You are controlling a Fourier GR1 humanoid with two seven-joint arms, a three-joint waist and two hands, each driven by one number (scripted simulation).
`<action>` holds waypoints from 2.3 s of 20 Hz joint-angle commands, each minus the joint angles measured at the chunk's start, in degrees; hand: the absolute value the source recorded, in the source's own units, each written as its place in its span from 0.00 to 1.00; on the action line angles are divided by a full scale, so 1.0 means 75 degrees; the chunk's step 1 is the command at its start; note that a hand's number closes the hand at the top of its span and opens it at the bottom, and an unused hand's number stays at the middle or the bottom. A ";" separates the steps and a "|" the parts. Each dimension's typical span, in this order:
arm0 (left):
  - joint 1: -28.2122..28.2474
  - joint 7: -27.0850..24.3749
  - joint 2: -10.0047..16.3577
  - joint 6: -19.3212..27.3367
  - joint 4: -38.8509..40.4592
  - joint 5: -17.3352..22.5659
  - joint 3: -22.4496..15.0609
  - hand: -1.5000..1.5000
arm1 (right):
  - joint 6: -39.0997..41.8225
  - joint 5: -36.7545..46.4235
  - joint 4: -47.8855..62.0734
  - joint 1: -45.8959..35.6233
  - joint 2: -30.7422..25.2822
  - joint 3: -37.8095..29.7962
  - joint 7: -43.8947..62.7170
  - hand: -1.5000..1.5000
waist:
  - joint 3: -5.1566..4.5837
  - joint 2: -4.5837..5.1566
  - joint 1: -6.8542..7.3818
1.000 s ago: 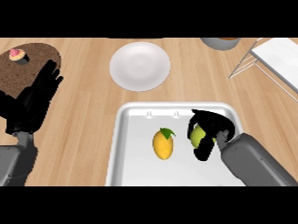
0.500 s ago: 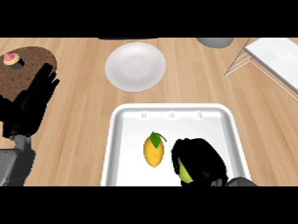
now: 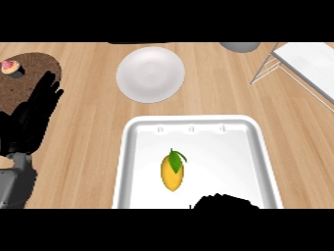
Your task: Pick the pear from the tray and place it in the tiered shelf
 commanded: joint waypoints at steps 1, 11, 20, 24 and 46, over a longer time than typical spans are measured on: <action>0.0200 -0.0066 -0.0001 -0.0188 -0.0084 0.0113 0.0017 0.50 | -0.0585 0.0595 -0.1588 0.0259 0.0158 -0.0377 0.0410 1.00 | -0.0003 0.0028 0.0100; 0.0129 -0.0105 -0.0317 0.0047 -0.0124 -0.0156 -0.0212 0.50 | 0.0593 -0.0575 -0.2955 -0.0777 -0.0178 -0.2981 0.1710 1.00 | -0.0013 0.0061 0.0120; 0.0175 -0.0170 -0.0135 -0.0172 0.0000 -0.0049 0.0024 0.50 | 0.1470 -0.2178 -0.1939 -0.1757 -0.0499 -0.6269 0.1472 1.00 | 0.0001 0.0081 0.0119; -0.0059 0.0068 -0.0146 -0.0024 -0.0105 -0.0149 0.0003 0.50 | 0.2106 -0.3093 -0.1195 -0.2272 -0.0785 -0.7873 0.1293 1.00 | 0.0006 0.0055 0.0074; -0.0053 0.0034 -0.0549 -0.0235 -0.0062 -0.0445 0.0012 0.50 | 0.3251 -0.5277 0.4767 -0.1322 -0.2592 -1.2730 -0.4166 1.00 | -0.0001 0.0104 0.0304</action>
